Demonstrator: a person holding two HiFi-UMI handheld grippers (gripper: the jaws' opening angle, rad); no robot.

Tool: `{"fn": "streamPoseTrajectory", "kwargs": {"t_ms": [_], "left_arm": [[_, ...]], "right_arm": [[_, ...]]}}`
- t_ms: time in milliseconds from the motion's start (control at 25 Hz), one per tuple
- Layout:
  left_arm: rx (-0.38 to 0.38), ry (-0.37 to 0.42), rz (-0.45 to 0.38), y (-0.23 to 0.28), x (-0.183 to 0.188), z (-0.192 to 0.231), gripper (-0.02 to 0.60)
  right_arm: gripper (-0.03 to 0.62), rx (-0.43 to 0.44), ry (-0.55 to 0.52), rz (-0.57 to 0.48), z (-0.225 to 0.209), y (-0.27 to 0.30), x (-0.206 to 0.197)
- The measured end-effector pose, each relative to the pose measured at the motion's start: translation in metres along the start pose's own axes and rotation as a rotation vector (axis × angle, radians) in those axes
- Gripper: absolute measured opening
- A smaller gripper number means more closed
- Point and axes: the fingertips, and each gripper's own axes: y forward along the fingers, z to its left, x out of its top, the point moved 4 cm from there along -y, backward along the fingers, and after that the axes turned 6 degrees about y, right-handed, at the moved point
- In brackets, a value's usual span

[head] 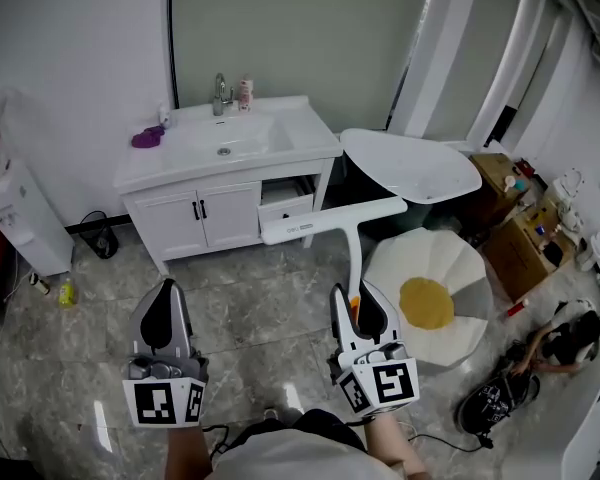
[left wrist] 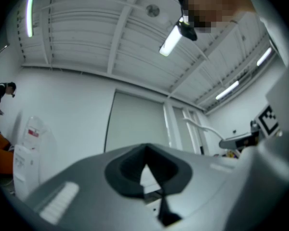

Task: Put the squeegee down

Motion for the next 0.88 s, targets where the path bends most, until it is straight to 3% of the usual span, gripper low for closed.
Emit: {"fn": "streamPoseTrajectory", "kwargs": {"t_ms": [320,640,880], "left_arm": [[-0.036,-0.039,0.002,0.018,-0.017,0.000,0.006],[0.028,-0.032,0.028,0.056,-0.038,0.023,0.006],[0.027,-0.012,0.019,0.110,-0.051,0.022,0.006]], "right_arm": [[0.121,0.015,-0.011,0.039,-0.004,0.017,-0.008],[0.121,-0.004,0.023,0.045,-0.028,0.071,-0.021],[0.121,0.012,0.057,0.027,-0.059,0.125,-0.024]]}}
